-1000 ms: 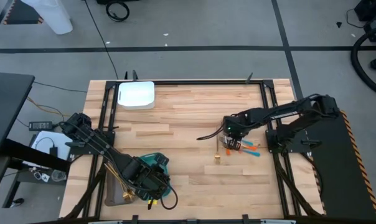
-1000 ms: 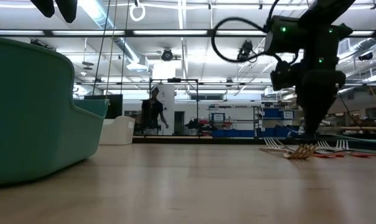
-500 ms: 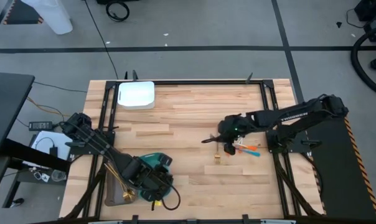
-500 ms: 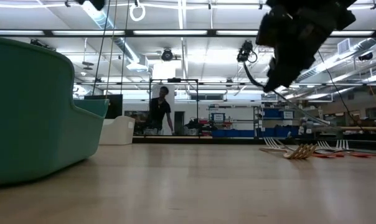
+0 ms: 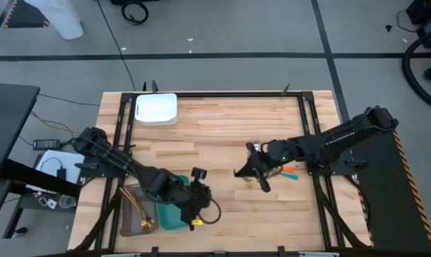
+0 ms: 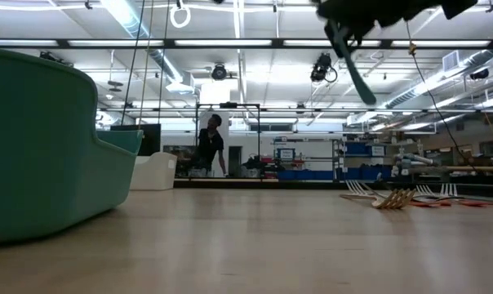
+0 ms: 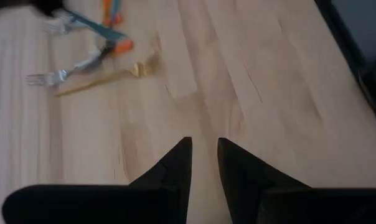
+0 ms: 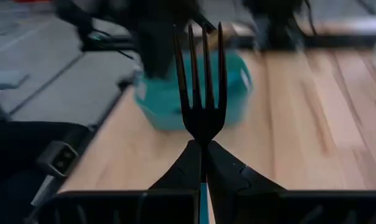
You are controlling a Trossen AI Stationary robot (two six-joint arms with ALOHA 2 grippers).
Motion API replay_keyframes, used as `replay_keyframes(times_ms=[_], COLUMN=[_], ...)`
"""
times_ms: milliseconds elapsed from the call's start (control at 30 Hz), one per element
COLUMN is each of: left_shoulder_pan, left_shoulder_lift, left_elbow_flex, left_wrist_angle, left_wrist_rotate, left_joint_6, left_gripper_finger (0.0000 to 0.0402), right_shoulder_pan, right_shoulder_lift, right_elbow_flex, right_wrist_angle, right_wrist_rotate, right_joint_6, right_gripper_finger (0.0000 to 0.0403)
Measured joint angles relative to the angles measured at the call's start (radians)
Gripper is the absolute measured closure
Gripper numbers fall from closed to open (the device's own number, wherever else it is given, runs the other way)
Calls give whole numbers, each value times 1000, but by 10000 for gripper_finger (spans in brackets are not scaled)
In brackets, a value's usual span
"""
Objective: Sort silverware by color (type)
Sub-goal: Put the blue fork into the green bin
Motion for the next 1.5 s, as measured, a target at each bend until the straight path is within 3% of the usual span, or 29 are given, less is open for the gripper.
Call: replay_keyframes(times_ms=[233, 400, 633, 967, 1333, 1500], left_shoulder_pan=[56, 90, 120, 159, 176, 186], left_shoulder_lift=[0, 0, 0, 0, 39, 39], left_elbow_flex=[0, 0, 0, 0, -1, 0], left_wrist_angle=[180, 316, 450, 595, 676, 689], left_wrist_rotate=[55, 146, 154, 300, 326, 352], left_joint_6=[14, 17, 61, 121, 137, 140], left_gripper_finger=[312, 280, 248, 246, 246, 269], right_shoulder_pan=[91, 134, 160, 160, 141, 135], right_shoulder_lift=[0, 0, 3, 3, 4, 4], right_elbow_flex=[0, 1, 1, 1, 1, 2], right_wrist_angle=[181, 283, 356, 408, 458, 452], right_wrist_rotate=[-75, -92, -115, -148, -145, -143], right_joint_6=[-152, -227, -289, -343, -406, -408], right_gripper_finger=[385, 384, 384, 384, 384, 384])
